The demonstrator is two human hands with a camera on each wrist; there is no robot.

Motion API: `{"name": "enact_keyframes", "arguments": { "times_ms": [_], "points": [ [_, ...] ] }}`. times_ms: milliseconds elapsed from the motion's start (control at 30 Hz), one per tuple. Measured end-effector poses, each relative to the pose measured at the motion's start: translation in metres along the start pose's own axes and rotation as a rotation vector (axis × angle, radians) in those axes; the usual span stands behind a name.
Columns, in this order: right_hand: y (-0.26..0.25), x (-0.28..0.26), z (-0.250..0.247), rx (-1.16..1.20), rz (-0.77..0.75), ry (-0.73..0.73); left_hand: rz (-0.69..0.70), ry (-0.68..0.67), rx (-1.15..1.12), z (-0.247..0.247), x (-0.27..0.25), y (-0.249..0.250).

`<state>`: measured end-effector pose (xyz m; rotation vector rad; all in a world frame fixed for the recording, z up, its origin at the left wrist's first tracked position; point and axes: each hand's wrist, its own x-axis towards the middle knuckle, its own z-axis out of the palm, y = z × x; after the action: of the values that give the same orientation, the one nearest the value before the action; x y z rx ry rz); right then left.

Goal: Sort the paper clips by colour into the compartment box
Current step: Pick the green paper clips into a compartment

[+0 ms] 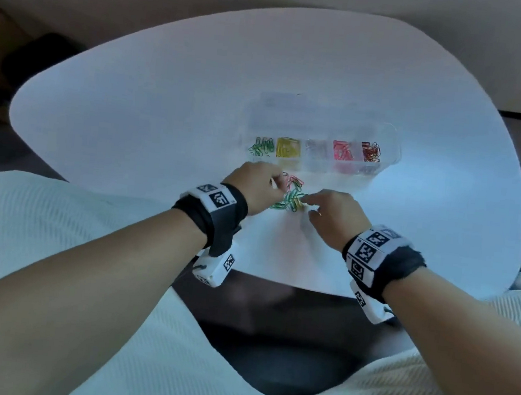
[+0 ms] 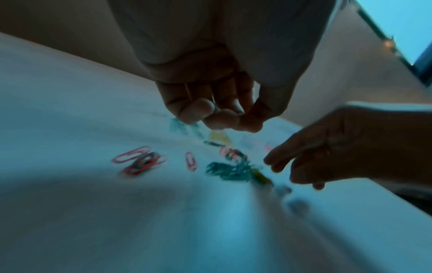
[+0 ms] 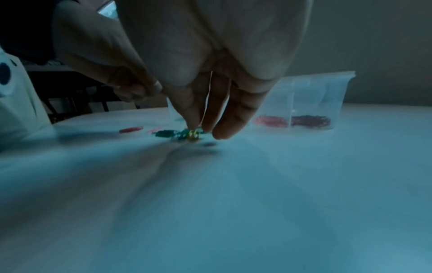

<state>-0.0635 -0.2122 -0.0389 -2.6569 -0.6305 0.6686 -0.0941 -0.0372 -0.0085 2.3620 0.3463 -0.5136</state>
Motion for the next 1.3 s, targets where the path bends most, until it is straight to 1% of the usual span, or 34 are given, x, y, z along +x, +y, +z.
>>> {"name": "enact_keyframes", "arguments": {
  "times_ms": [100,167,267,333,433,533,700,800,933,1033,1100,1167,1233,1300],
  "points": [
    [0.000,0.004,0.007,-0.106,-0.044,0.011,-0.036,-0.027,0.093,0.008,0.000,-0.012],
    [0.001,0.004,0.010,-0.134,-0.048,0.032,-0.010,-0.011,0.111,0.011,0.002,-0.011],
    [0.003,0.002,0.014,-0.145,-0.007,0.042,0.086,0.003,0.156,0.020,0.006,-0.006],
    [0.001,0.001,0.015,-0.127,0.032,0.076,0.138,0.017,0.177,0.026,0.011,-0.002],
    [-0.001,0.006,0.016,-0.113,0.074,0.124,0.150,0.033,0.182,0.032,0.016,-0.002],
    [-0.001,0.012,0.016,-0.104,0.103,0.118,0.150,0.045,0.205,0.037,0.019,-0.005],
    [0.006,0.007,0.015,0.018,0.201,0.086,0.156,0.014,0.272,0.044,0.027,-0.003],
    [0.011,0.003,0.009,0.130,0.317,0.092,0.166,0.011,0.323,0.050,0.027,0.002],
    [0.016,0.004,-0.001,0.370,0.462,0.110,0.170,-0.013,0.365,0.055,0.029,0.009],
    [0.016,0.007,-0.003,0.529,0.491,0.143,0.158,-0.048,0.387,0.053,0.032,0.011],
    [0.015,0.008,-0.004,0.567,0.482,0.158,0.148,-0.045,0.347,0.050,0.032,0.010],
    [0.014,0.009,-0.004,0.595,0.452,0.156,0.139,-0.004,0.243,0.044,0.031,0.005],
    [0.013,0.011,-0.003,0.737,0.414,0.146,0.091,0.081,0.042,0.033,0.028,-0.001],
    [0.010,0.012,-0.005,0.991,0.391,0.119,-0.023,0.162,-0.289,0.020,0.028,-0.007]
  ]
}}
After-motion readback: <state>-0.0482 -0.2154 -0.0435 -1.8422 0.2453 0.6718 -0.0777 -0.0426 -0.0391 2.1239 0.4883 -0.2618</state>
